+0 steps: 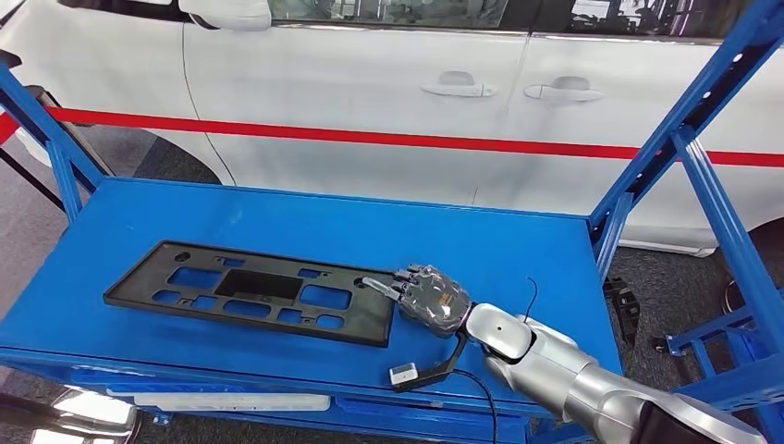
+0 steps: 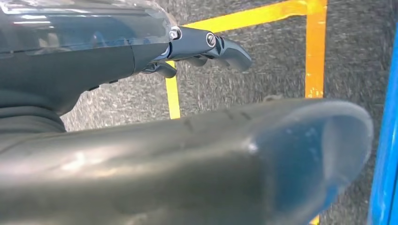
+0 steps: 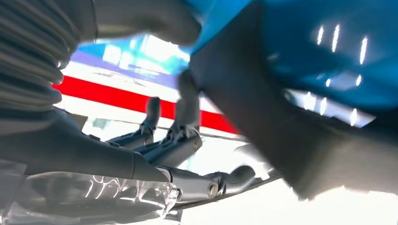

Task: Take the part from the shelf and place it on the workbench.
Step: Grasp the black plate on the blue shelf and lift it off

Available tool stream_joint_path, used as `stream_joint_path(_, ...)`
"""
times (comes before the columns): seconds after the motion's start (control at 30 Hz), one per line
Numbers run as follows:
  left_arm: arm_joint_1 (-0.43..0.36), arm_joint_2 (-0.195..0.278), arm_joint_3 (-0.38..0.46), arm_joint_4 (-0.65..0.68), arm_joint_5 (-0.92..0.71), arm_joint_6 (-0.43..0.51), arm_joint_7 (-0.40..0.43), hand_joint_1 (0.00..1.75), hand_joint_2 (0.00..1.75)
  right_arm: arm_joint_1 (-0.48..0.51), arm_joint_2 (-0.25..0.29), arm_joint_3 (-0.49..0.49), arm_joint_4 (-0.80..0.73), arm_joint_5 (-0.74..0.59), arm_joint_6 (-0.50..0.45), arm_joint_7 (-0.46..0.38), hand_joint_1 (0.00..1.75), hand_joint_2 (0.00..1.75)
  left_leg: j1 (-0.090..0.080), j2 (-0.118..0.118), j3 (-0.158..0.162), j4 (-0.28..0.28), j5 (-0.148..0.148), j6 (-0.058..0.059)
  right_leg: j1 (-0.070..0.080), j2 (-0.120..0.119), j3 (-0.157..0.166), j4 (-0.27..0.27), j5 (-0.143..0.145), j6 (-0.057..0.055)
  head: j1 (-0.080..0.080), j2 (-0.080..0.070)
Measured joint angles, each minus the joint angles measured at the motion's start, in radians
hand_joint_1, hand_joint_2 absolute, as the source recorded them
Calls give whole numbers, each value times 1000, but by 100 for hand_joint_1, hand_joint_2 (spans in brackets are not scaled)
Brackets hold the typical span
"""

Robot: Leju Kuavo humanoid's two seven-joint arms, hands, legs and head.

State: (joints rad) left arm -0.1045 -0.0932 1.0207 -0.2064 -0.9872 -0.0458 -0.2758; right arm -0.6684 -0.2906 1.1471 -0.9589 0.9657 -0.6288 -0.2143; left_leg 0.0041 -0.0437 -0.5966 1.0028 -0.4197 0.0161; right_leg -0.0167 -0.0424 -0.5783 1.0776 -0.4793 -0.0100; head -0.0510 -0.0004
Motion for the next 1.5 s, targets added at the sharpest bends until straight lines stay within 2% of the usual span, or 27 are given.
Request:
stream_joint_path(0.1,3,-1,1,0,3,1,-1,0,0,-1,5,-30,2,9,-23,0,0,175,-5,8,-9,1,2,-15,10,-13,19,-61,2,-5,0,0)
stream_joint_path(0.17,5,0,2,0,5,2,-4,0,0,4,5,-57,-1,41,-49,7,0,175,-4,13,-13,14,-10,-26,4,-12,20,-69,5,-9,0,0)
stream_joint_path(0.23,5,0,4,0,6,2,-7,0,0,13,1,-99,-13,78,-63,-5,0,175,-2,19,-46,92,-63,-39,0,-16,22,-74,8,-16,0,0)
stream_joint_path(0.3,7,0,7,0,6,2,-9,0,0,30,-9,-152,-37,114,-67,-30,0,175,-2,23,-107,229,-131,-49,2,-19,21,-74,9,-19,0,0)
stream_joint_path(0.33,10,0,8,0,6,3,-10,0,0,41,-14,-177,-50,127,-67,-44,0,175,-2,24,-131,279,-148,-52,3,-20,21,-73,9,-20,0,0)
stream_joint_path(0.37,12,0,9,0,6,3,-10,0,0,51,-18,-200,-61,136,-67,-56,0,175,-2,24,-139,296,-145,-53,3,-20,21,-73,8,-20,0,0)
stream_joint_path(0.4,13,0,11,0,6,3,-11,0,0,60,-20,-223,-72,142,-67,-71,0,175,-2,24,-126,270,-122,-53,3,-19,22,-72,8,-19,0,0)
stream_joint_path(0.47,14,1,16,0,6,4,-15,0,0,77,-20,-270,-98,148,-68,-108,0,175,-1,17,-58,128,-53,-48,3,-16,23,-70,6,-15,0,0)
stream_joint_path(0.53,15,1,22,0,4,4,-19,0,0,96,-20,-324,-133,148,-68,-155,0,175,-3,9,-9,22,-14,-34,6,-11,23,-65,2,-7,0,0)
stream_joint_path(0.63,20,1,26,0,2,4,-22,0,0,124,-19,-402,-186,136,-69,-208,0,175,-5,10,-3,4,-8,-8,9,-7,22,-66,1,7,0,0)
stream_joint_path(0.7,21,1,27,0,0,4,-25,0,0,143,-14,-449,-219,104,-69,-238,0,175,-1,10,1,-3,-2,6,6,3,10,-40,-21,14,0,0)
stream_joint_path(0.73,20,1,27,0,-2,4,-27,0,0,153,-10,-470,-234,70,-68,-255,0,175,2,10,2,-7,1,11,3,11,-7,0,-46,17,0,0)
stream_joint_path(0.8,19,2,27,0,-6,2,-29,0,0,172,-1,-496,-256,-53,-59,-286,0,175,1,10,1,-7,2,15,-3,25,-68,136,-111,22,0,0)
stream_joint_path(0.83,19,3,27,0,-8,1,-30,0,0,182,2,-500,-265,-120,-52,-298,0,175,0,10,2,-7,2,15,-5,28,-96,196,-130,23,0,0)
stream_joint_path(0.87,19,3,27,0,-9,0,-30,0,0,190,5,-501,-274,-175,-46,-305,0,175,-1,11,2,-7,1,15,-6,29,-112,227,-131,24,0,0)
stream_joint_path(0.9,20,4,28,0,-10,-1,-31,0,0,196,6,-500,-281,-214,-36,-313,0,175,-2,11,3,-6,1,15,-6,29,-108,214,-110,22,0,0)
stream_joint_path(0.93,20,4,28,0,-10,-3,-31,0,0,200,7,-500,-289,-255,-18,-323,0,175,-3,12,5,-6,0,13,-5,27,-84,160,-74,18,0,0)
stream_joint_path(1.0,20,4,28,0,-12,-7,-33,0,0,207,8,-500,-316,-410,73,-358,0,175,-7,15,8,-5,-3,9,2,10,-17,17,-7,4,0,0)
stream_joint_path(1.03,20,4,28,0,-13,-9,-35,0,0,211,8,-500,-336,-519,144,-379,0,175,-8,18,7,-4,-4,6,6,1,6,-34,7,-1,0,0)
stream_joint_path(1.1,22,5,29,0,-16,-13,-37,0,0,226,9,-500,-389,-749,315,-411,0,175,-11,27,4,-2,-6,-2,15,-6,17,-66,5,-5,0,0)
stream_joint_path(1.2,25,10,33,0,-18,-16,-39,0,0,259,8,-502,-488,-1010,563,-416,0,175,-10,37,-1,18,-26,-20,7,8,19,-78,11,-12,0,0)
stream_joint_path(1.27,25,14,34,0,-18,-19,-41,0,0,279,6,-507,-555,-1140,711,-401,0,175,-7,38,-40,110,-86,-32,3,12,21,-82,14,-18,0,0)
stream_joint_path(1.33,26,15,37,0,-18,-22,-43,0,0,303,5,-514,-617,-1261,853,-379,0,175,-4,38,-102,250,-152,-40,4,17,21,-81,13,-21,0,0)
stream_joint_path(1.37,28,16,40,0,-18,-23,-44,0,0,316,5,-519,-650,-1316,921,-366,0,175,-3,38,-120,290,-162,-42,5,21,22,-81,13,-21,0,0)
stream_joint_path(1.4,29,17,43,0,-18,-24,-45,0,0,328,5,-524,-681,-1356,973,-353,0,175,-2,38,-120,294,-152,-43,5,25,22,-80,13,-21,0,0)
stream_joint_path(1.43,30,18,46,0,-18,-25,-45,0,0,337,5,-530,-714,-1385,1010,-339,0,175,0,38,-99,252,-122,-43,4,30,23,-78,12,-19,0,0)
stream_joint_path(1.5,30,21,50,0,-18,-26,-47,0,0,345,5,-544,-767,-1413,1042,-318,0,175,4,26,-26,107,-56,-42,4,39,24,-74,8,-13,0,0)
